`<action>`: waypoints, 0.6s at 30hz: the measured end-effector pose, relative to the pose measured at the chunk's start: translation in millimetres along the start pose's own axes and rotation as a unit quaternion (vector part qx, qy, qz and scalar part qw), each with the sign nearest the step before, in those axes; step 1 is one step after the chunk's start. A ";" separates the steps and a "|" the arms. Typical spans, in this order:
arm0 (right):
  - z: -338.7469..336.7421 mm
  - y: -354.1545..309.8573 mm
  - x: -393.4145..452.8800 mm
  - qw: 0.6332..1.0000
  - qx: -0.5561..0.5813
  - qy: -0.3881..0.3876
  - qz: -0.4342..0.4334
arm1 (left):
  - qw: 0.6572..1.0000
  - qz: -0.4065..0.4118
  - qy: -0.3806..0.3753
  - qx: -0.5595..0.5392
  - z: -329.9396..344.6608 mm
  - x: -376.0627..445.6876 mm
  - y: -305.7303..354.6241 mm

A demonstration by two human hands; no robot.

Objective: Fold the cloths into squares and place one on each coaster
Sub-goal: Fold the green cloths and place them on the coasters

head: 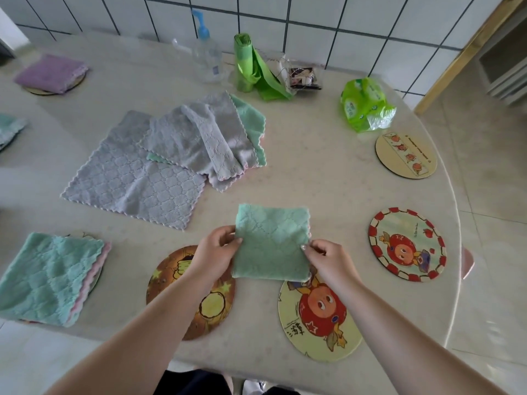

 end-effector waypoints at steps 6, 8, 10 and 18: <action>5.8 4.5 9.8 0.999 -0.031 -0.004 0.015 | 0.995 0.007 -0.007 0.095 5.1 3.9 -7.0; 6.4 1.3 10.0 0.999 -0.038 -0.002 0.002 | 0.985 0.068 -0.024 0.157 10.6 1.4 1.1; 5.0 -2.6 10.0 0.999 -0.042 0.016 -0.016 | 0.973 0.105 -0.033 0.202 14.4 0.6 4.4; 3.9 -2.7 19.6 0.997 -0.052 0.059 -0.010 | 0.963 0.103 -0.005 0.249 16.0 7.3 4.8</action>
Point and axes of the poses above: each hand's wrist, its own x-axis towards the middle knuckle, its own z-axis out of the palm, y = z × x, the point moved 8 cm from there along x, towards the middle knuckle, and after that the axes turned 5 degrees about -y, right-handed, at the moved point
